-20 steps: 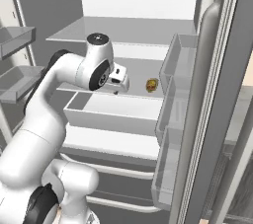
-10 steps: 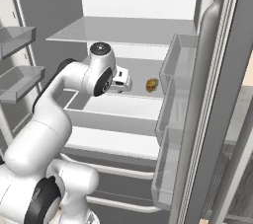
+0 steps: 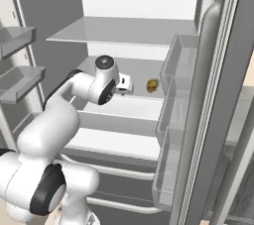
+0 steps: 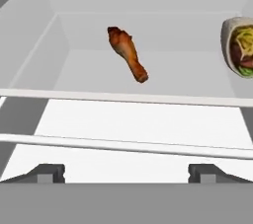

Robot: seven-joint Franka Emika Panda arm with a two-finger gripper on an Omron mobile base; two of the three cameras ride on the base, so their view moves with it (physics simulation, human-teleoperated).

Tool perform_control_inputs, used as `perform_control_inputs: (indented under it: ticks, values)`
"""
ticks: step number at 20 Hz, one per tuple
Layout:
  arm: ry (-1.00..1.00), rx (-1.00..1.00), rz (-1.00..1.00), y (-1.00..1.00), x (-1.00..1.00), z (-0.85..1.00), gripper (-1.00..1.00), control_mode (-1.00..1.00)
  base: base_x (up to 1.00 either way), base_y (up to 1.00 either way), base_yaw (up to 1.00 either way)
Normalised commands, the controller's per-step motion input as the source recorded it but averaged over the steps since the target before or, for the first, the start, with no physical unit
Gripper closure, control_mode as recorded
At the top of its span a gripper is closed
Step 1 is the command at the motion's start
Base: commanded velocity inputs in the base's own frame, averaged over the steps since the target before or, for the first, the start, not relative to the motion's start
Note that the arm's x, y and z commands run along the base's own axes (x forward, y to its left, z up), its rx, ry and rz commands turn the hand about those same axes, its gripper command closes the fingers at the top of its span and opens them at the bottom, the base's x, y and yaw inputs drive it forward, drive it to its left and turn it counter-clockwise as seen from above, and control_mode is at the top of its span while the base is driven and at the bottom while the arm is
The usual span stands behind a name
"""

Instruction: Move the chicken drumstick and burrito from the second highest shelf to the top shelf to make space. Then, place the pitcher from the counter on the cleared second highest shelf.

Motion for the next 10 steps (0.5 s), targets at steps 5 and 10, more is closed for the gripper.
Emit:
perform_control_inputs:
  ticks: [5, 10]
  values:
    - [0.03, 0.0, 0.02, 0.0, 0.58, 0.0, -1.0, -1.0, 0.0, 0.0, 0.0]
    - [0.0, 0.0, 0.03, 0.0, 0.48, -0.02, -1.0, -1.0, 0.0, 0.0, 0.0]
